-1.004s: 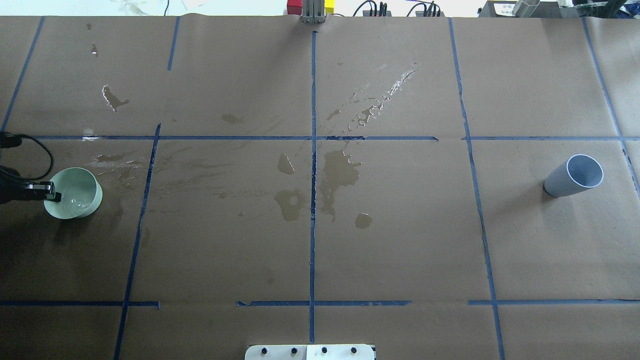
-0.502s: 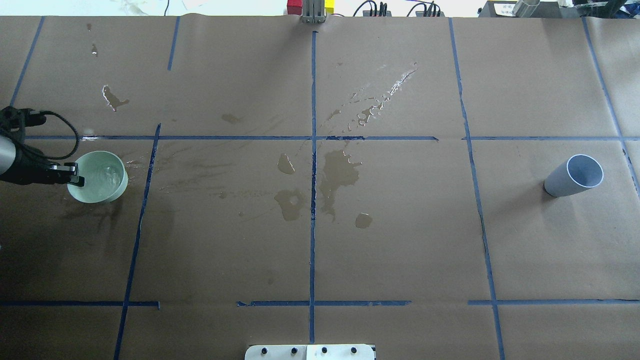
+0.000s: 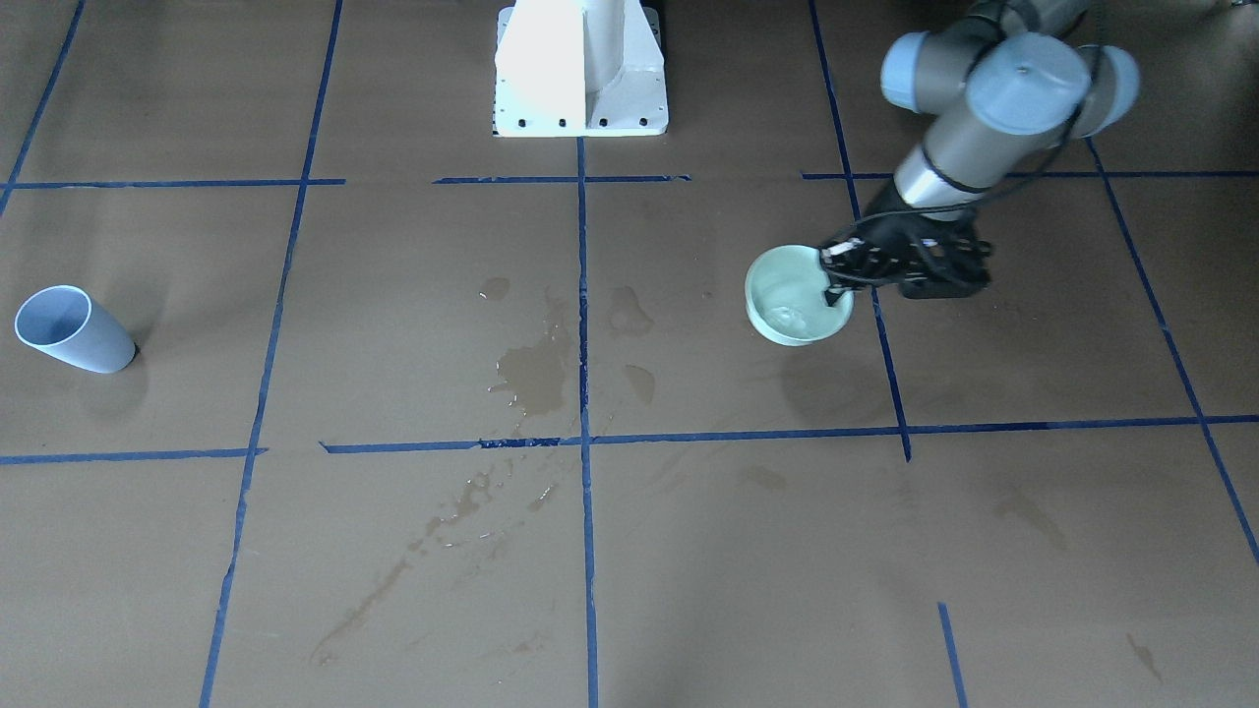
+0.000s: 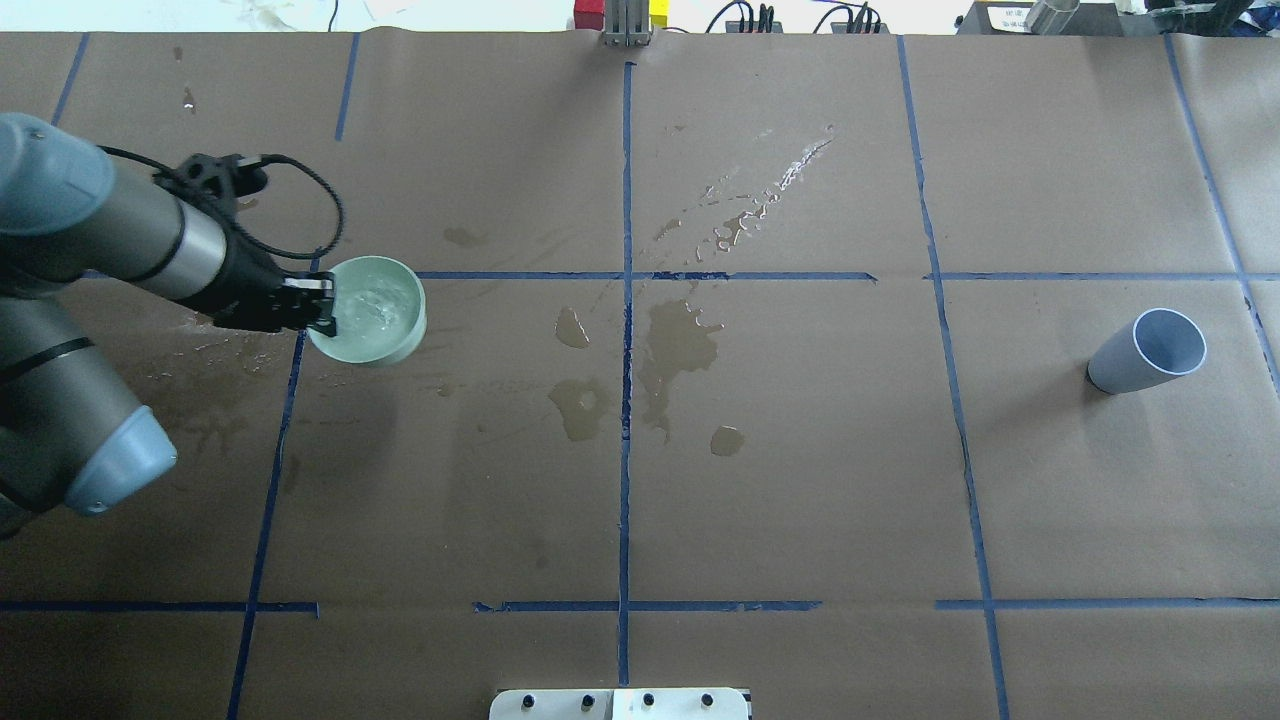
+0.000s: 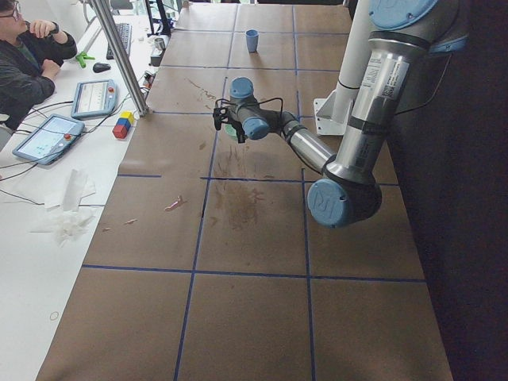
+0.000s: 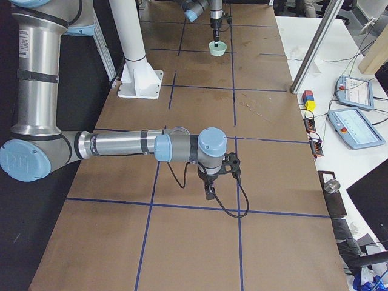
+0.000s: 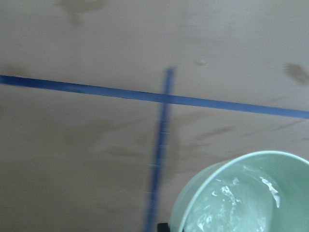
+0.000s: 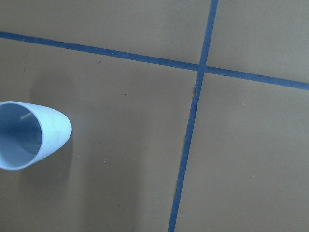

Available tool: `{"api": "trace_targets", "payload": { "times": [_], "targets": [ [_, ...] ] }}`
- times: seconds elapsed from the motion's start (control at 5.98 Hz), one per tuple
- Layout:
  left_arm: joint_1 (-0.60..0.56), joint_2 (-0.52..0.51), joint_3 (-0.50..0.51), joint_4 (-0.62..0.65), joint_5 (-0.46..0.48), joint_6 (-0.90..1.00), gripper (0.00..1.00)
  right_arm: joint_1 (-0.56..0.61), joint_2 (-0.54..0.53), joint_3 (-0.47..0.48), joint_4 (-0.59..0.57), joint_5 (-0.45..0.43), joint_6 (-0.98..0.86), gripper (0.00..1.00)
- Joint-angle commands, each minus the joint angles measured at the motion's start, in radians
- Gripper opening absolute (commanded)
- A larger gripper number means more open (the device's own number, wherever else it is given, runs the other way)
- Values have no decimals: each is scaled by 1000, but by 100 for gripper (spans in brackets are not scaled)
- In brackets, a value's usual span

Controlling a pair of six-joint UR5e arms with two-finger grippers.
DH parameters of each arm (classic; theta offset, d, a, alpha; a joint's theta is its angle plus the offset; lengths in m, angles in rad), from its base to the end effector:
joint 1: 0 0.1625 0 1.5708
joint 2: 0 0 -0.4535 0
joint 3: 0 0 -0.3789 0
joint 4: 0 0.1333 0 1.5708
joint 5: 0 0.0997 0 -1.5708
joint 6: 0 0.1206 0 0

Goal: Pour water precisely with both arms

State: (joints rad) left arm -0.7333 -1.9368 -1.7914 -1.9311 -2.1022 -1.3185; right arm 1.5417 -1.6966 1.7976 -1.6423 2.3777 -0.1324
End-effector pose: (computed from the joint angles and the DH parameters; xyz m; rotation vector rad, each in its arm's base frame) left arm 0.4127 -0.4689 0.3560 0.0047 1.0447 -0.1851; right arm 0.0339 -0.4233 0.6547 0.0696 -0.8053 -0.1645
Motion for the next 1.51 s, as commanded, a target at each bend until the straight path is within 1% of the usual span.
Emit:
{"api": "trace_targets", "payload": {
  "times": [0.0, 0.17, 0.33, 0.67, 0.84, 1.0, 1.17, 1.34],
  "targets": [
    [115, -179, 123, 4, 104, -143, 0, 0, 0, -1, 1, 0, -1, 100],
    [150, -235, 182, 3, 146, -157, 0, 0, 0, -1, -1, 0, -1, 100],
    [185, -308, 270, -8, 200, -215, 0, 0, 0, -1, 1, 0, -1, 100],
    [233, -326, 306, -9, 246, -217, 2, 0, 0, -1, 1, 0, -1, 100],
    [239, -326, 314, -11, 248, -216, 8, 0, 0, -1, 1, 0, -1, 100],
    [239, -326, 314, -11, 248, -211, 27, 0, 0, -1, 1, 0, -3, 100],
    [238, -327, 313, -11, 246, -206, 54, 0, 0, -1, 1, 0, -3, 100],
    [238, -327, 305, -8, 248, -206, 95, 0, 0, 0, 1, 0, -4, 100]
  ]
}}
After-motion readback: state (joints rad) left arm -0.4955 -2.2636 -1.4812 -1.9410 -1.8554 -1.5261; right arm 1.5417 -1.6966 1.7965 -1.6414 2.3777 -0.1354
